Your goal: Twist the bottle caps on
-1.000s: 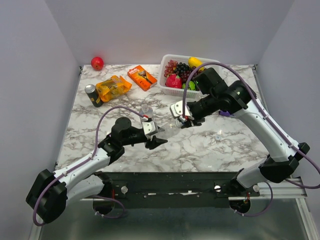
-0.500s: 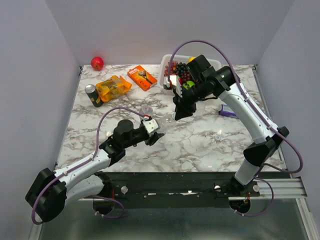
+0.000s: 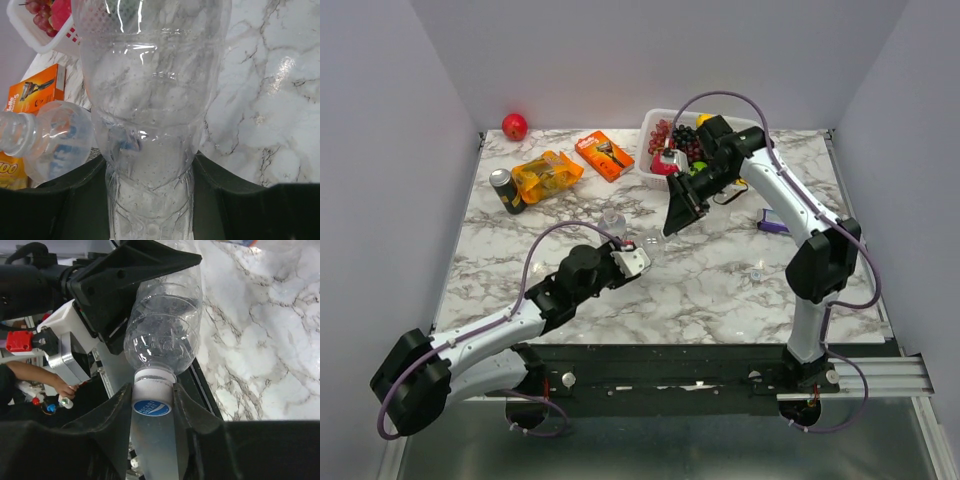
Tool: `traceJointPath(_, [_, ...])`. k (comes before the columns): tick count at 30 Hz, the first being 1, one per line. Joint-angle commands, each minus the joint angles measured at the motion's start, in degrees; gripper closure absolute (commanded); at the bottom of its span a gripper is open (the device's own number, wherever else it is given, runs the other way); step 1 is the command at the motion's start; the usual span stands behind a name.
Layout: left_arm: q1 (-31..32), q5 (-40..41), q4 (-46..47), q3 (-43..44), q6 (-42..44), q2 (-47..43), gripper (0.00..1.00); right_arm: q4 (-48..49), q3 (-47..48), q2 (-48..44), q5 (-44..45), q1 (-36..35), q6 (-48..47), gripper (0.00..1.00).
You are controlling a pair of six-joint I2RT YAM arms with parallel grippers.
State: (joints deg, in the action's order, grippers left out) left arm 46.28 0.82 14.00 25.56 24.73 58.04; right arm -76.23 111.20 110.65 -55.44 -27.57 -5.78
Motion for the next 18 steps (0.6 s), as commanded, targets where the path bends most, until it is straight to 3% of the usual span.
traceJointPath(1, [1.4,-10.2,-3.7,4.0,-1.6,-2.8,1.00,1.5,11.7,-1.9,-8.8,0.2,-3.2,0.40])
traceJointPath(3, [1.4,-16.4,-7.0,3.7,-3.8,-3.8,1.00,-0.5,16.6,-3.5,-4.8,0.9,-11.7,0.31])
traceJointPath(4, [1.2,-17.5,-8.1,3.8,-4.8,-4.6,1.00,-1.2,16.6,-6.8,-4.0,0.8,-22.2,0.29])
traceJointPath(6, [0.6,-20.3,-9.6,4.1,-8.5,-5.4,1.00,-0.5,9.1,-11.6,-3.0,0.7,-32.3,0.27])
traceJointPath(7, [-0.5,-21.4,-10.0,4.3,-9.1,-6.2,1.00,0.4,4.9,-17.4,-2.9,0.7,-42.0,0.27])
traceJointPath(10, [-2.0,-25.4,-12.2,6.4,-9.4,-6.0,1.00,6.4,-9.6,-25.5,0.0,0.1,-53.9,0.27])
traceJointPath(14, [-4.1,-27.5,-16.6,10.0,-6.5,-4.9,1.00,14.2,-21.8,-35.9,3.3,-1.3,-63.6,0.27])
traceJointPath(16, [-4.2,-27.5,-16.7,10.3,-4.7,-4.8,1.00,18.8,-24.9,-37.3,3.8,-2.2,-65.0,0.28])
traceJointPath(18, [-4.3,-27.5,-16.5,10.8,-4.3,-4.7,1.00,16.9,-24.5,-36.3,3.7,-3.2,-68.1,0.29])
